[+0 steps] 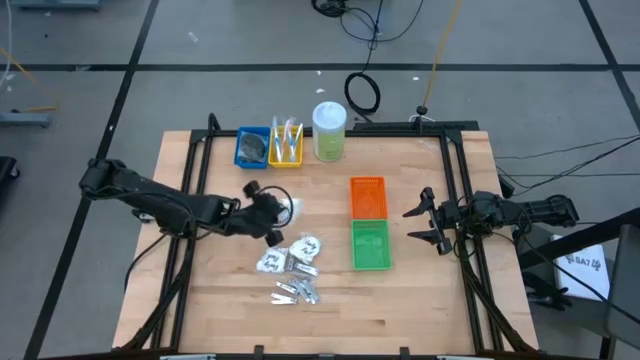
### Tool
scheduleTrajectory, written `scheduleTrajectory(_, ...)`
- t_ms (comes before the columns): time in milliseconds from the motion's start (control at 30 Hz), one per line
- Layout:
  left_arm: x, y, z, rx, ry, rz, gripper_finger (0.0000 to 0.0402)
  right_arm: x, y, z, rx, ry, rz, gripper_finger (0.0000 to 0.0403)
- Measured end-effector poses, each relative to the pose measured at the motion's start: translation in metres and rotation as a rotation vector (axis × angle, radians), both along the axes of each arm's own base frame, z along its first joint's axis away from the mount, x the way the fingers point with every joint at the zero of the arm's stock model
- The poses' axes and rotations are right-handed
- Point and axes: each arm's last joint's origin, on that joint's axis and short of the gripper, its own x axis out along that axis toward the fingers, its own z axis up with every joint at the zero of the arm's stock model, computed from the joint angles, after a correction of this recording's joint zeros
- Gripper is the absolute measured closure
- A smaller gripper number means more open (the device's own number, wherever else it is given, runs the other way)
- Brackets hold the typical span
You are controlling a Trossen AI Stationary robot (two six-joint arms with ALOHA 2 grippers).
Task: Pick & Place Travel size toiletries
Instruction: Put the cotton pack into the orange bin
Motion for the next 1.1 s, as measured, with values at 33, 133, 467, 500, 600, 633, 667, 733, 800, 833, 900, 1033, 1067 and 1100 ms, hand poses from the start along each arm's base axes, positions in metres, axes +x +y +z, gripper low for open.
scheduleTrajectory(33, 0.004, -0.001, 0.004, 0.051, -0.016, -0.056, 0.0392, 0.0, 0.0, 0.0, 0.0, 0.0, 0.0, 0.0161)
scheduleTrajectory(133, 0.013, 0.002, 0.013, 0.172, -0.063, -0.15, 0.0397, 0.0, 0.0, 0.001, 0.002, -0.009, -0.014, 0.0161)
scheduleTrajectory(467, 0.027, 0.039, 0.022, 0.171, -0.132, -0.271, 0.0393, -0.004, -0.003, 0.021, 0.156, -0.199, -0.073, 0.0161)
scheduleTrajectory(500, 0.03, 0.042, 0.023, 0.184, -0.146, -0.287, 0.0393, -0.004, -0.004, 0.022, 0.151, -0.217, -0.107, 0.0161)
scheduleTrajectory(600, 0.033, 0.047, 0.026, 0.234, -0.176, -0.368, 0.0397, -0.003, -0.008, 0.02, 0.104, -0.197, -0.27, 0.0161)
scheduleTrajectory(633, 0.036, 0.048, 0.028, 0.256, -0.194, -0.395, 0.0397, -0.002, -0.01, 0.018, 0.098, -0.177, -0.347, 0.0161)
scheduleTrajectory(667, 0.037, 0.049, 0.029, 0.284, -0.201, -0.415, 0.0396, -0.001, -0.013, 0.016, 0.101, -0.157, -0.434, 0.0161)
scheduleTrajectory(733, 0.039, 0.051, 0.027, 0.336, -0.175, -0.451, 0.0393, 0.002, -0.016, 0.014, 0.125, -0.131, -0.554, 0.0161)
scheduleTrajectory(800, 0.043, 0.052, 0.026, 0.392, -0.176, -0.487, 0.0395, 0.006, -0.016, 0.016, 0.13, -0.138, -0.562, 0.0161)
scheduleTrajectory(833, 0.044, 0.053, 0.025, 0.415, -0.165, -0.501, 0.0397, 0.009, -0.015, 0.017, 0.137, -0.15, -0.546, 0.0161)
scheduleTrajectory(900, 0.048, 0.055, 0.021, 0.455, -0.145, -0.523, 0.0397, 0.015, -0.014, 0.019, 0.164, -0.165, -0.528, 0.0161)
scheduleTrajectory(1033, 0.055, 0.061, 0.017, 0.51, -0.152, -0.518, 0.0388, 0.032, -0.014, 0.008, 0.196, -0.065, -0.562, 0.0161)
scheduleTrajectory(1067, 0.057, 0.062, 0.017, 0.52, -0.163, -0.515, 0.0387, 0.037, -0.014, 0.002, 0.206, -0.019, -0.57, 0.0161)
scheduleTrajectory(1100, 0.057, 0.063, 0.016, 0.526, -0.162, -0.513, 0.0387, 0.043, -0.014, -0.001, 0.213, 0.035, -0.581, 0.0161)
